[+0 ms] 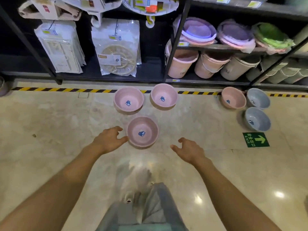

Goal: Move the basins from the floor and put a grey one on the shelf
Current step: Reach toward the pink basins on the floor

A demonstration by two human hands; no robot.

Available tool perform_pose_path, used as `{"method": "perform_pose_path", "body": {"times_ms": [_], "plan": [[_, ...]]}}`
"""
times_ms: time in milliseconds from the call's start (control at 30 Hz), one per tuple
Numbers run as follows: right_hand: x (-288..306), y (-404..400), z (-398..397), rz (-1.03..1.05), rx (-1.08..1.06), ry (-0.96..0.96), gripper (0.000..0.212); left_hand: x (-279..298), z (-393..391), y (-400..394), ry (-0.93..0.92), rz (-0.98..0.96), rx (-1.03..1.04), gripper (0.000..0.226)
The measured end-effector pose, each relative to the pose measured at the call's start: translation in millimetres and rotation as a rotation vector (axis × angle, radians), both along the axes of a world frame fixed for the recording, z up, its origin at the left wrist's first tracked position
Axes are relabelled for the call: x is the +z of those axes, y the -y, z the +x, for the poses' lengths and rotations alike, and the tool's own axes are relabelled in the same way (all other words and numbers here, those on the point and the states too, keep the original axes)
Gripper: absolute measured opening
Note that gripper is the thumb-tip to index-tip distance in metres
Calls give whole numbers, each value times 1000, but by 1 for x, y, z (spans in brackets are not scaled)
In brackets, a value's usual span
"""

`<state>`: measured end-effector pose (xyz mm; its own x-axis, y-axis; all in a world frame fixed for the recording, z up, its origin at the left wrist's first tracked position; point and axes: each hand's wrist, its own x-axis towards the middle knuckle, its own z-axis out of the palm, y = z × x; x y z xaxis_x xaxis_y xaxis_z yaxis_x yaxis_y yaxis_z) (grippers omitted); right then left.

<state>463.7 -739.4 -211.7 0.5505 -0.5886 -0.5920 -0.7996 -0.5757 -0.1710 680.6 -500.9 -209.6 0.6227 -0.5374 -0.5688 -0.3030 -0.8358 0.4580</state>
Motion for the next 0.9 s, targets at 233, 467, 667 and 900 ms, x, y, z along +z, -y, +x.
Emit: {"method": "perform_pose_path", "body": {"times_ms": [233,467,667,900], "plan": [[-88,110,97,51,32,-84,73,-87,88,94,-22,119,36,68],[-207,200,189,117,6,-91,73,-211,172,165,-107,155,192,60],[-345,222,244,166,-22,-126,70,-352,220,187,-145,235,153,64],[-533,221,252,99,-56,-231,75,-546,249,182,-132,310,167,68]]}}
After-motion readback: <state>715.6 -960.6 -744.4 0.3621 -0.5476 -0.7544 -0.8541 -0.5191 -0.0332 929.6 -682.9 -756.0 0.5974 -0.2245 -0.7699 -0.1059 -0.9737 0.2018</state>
